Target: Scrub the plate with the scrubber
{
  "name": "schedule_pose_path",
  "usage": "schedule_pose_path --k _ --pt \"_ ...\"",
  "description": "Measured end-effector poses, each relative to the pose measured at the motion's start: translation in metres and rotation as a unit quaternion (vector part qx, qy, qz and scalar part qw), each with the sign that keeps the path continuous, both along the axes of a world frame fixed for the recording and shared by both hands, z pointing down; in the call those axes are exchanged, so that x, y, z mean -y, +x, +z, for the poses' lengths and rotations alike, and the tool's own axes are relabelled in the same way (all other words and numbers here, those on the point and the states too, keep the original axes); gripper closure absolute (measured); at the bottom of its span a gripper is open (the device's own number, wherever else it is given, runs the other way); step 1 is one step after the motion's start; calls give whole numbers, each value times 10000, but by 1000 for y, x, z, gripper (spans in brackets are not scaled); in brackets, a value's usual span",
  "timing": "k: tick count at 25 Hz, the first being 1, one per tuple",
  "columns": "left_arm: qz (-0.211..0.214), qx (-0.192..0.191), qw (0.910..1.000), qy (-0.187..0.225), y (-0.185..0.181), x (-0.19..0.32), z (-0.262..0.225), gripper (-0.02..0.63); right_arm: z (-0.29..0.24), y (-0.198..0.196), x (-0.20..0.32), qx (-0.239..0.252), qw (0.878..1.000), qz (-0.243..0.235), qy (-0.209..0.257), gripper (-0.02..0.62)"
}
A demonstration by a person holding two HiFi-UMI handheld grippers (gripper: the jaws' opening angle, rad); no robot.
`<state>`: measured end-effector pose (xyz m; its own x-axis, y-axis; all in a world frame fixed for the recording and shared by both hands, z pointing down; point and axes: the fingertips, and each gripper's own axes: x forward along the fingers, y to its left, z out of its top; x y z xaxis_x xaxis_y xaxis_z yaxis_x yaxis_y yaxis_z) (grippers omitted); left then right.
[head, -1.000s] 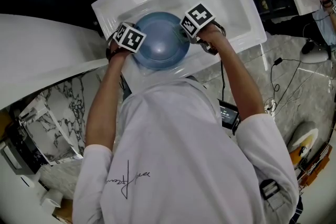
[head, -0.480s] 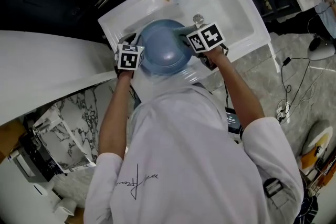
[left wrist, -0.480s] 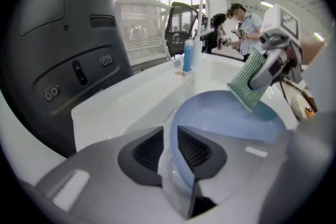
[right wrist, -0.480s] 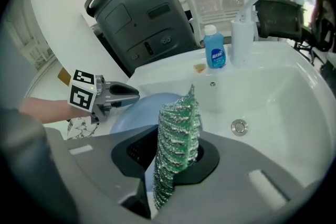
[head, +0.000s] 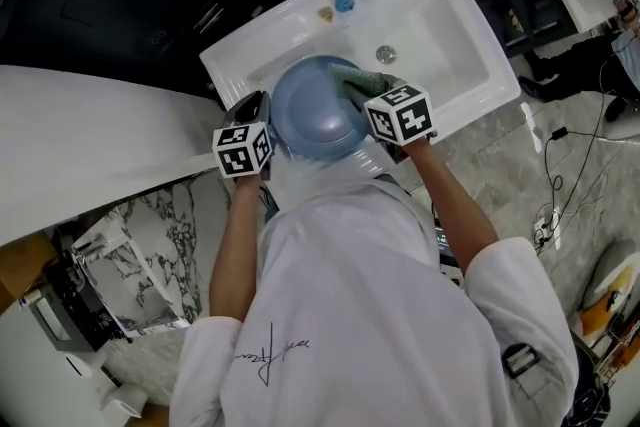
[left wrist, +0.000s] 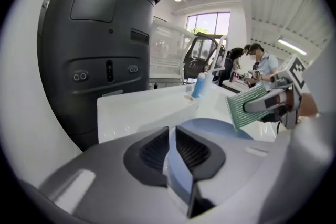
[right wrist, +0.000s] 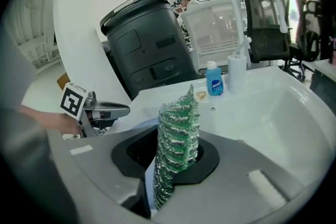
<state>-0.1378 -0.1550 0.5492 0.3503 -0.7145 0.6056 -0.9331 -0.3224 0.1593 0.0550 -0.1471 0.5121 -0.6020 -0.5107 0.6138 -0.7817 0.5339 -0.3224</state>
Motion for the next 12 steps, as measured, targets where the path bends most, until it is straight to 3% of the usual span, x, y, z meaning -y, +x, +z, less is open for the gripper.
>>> schedule_pose_path --k 6,12 --pt "-334 -398 9981 346 -5 -14 -33 552 -36 2 2 361 9976 213 555 529" --pt "-468 -577 9939 812 -7 -24 -77 552 -80 -1 0 543 9925 242 1068 529"
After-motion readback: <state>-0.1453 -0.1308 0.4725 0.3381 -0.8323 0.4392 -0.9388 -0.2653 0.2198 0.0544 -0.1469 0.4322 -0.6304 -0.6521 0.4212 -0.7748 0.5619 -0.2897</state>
